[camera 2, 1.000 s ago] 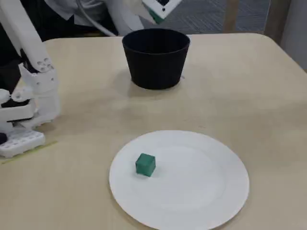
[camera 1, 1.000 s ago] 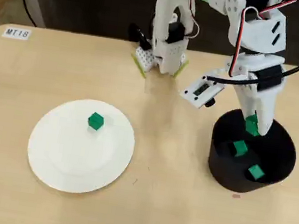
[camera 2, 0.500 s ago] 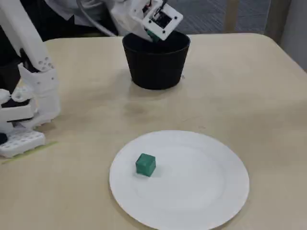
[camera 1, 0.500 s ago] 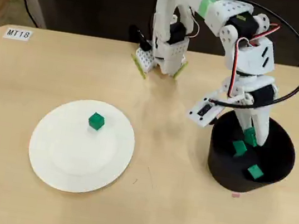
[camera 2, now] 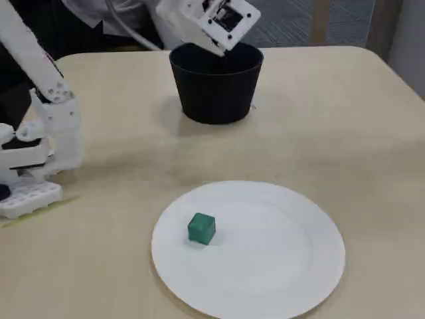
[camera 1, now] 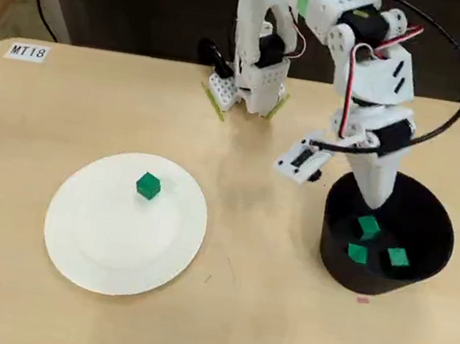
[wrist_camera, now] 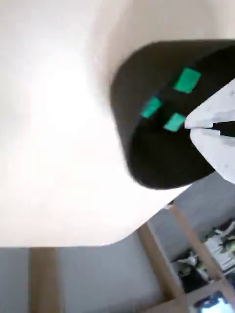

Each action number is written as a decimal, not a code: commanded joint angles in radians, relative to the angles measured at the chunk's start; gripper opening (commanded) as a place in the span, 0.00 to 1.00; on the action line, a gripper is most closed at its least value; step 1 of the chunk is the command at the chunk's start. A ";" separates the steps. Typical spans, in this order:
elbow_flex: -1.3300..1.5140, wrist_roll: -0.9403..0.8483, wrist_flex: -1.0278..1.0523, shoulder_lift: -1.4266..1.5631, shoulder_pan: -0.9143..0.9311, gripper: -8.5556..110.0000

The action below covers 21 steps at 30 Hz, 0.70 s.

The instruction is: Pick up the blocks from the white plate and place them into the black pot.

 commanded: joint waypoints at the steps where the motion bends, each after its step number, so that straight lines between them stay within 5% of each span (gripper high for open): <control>1: 0.006 -0.049 0.078 0.112 0.302 0.05; 8: 0.023 -0.049 0.212 0.067 0.758 0.05; 13: 0.032 -0.037 0.249 -0.058 0.821 0.05; 21: 0.245 -0.009 0.020 0.051 0.876 0.05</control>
